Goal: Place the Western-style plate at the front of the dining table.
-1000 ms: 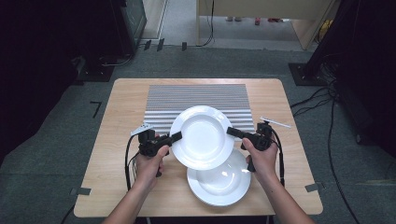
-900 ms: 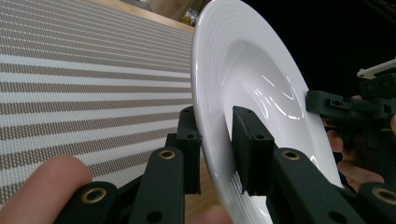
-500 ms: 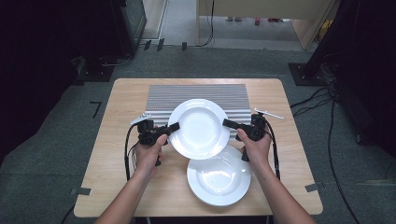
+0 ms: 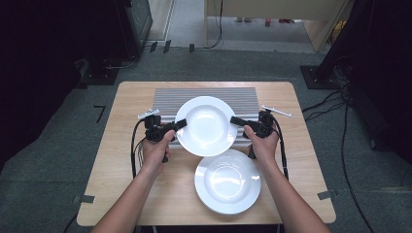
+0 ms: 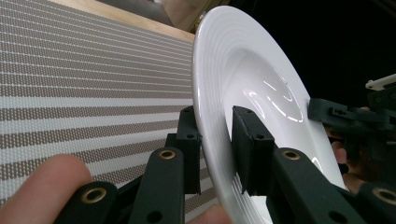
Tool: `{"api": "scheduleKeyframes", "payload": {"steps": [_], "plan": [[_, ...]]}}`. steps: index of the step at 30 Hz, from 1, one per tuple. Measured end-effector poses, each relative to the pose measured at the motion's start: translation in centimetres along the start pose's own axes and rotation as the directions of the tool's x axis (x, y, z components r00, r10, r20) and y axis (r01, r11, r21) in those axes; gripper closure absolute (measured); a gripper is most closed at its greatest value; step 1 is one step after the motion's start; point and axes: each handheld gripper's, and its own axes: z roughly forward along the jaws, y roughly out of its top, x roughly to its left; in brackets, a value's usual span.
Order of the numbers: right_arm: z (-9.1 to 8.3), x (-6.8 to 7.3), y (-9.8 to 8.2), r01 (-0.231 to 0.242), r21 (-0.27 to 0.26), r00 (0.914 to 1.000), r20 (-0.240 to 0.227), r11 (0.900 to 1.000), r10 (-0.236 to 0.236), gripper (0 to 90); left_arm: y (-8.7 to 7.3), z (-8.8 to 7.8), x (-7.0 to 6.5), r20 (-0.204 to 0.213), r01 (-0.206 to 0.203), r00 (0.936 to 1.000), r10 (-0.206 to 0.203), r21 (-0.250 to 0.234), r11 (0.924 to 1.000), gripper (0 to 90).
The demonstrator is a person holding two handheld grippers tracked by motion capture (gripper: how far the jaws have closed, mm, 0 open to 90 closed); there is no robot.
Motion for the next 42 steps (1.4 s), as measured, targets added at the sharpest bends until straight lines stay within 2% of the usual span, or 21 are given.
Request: {"api": "scheduleKeyframes", "payload": {"steps": [17,25,28,30,33,37,39,42], "plan": [[2.9,-1.5,1.7,-0.032,-0.014,0.9976,0.062,0.999,0.033,79.5,1.5,3.2,2.3,-0.051,0.059,0.9971,-0.056,0.056,0.9967,73.0],[4.6,-2.7,2.2,-0.064,-0.022,0.9926,0.102,0.998,0.066,78.9,2.2,4.9,3.6,-0.087,0.092,0.9926,-0.085,0.084,0.9922,73.0],[5.2,-3.1,2.3,-0.08,-0.021,0.9909,0.107,0.997,0.082,78.8,2.5,5.3,4.2,-0.077,0.124,0.9901,-0.117,0.088,0.9884,73.7],[5.5,-3.5,2.4,-0.11,-0.027,0.9881,0.104,0.994,0.113,79.2,2.5,5.7,4.4,-0.083,0.13,0.9889,-0.123,0.089,0.9875,73.7],[6.0,-3.9,2.7,-0.124,-0.04,0.9843,0.121,0.992,0.128,79.0,2.6,6.4,4.7,-0.095,0.148,0.9856,-0.14,0.086,0.9852,73.8],[6.7,-3.9,2.9,-0.114,-0.056,0.9792,0.163,0.992,0.121,78.3,2.9,7.2,5.1,-0.123,0.155,0.982,-0.144,0.087,0.9842,73.2],[7.0,-3.9,2.9,-0.101,-0.065,0.9787,0.173,0.993,0.111,78.2,3.1,7.4,5.4,-0.129,0.15,0.9822,-0.136,0.102,0.9834,73.0],[7.5,-4.3,3.0,-0.124,-0.058,0.9752,0.177,0.991,0.133,78.3,3.2,7.9,5.7,-0.151,0.143,0.9805,-0.125,0.116,0.9828,72.3]]}}
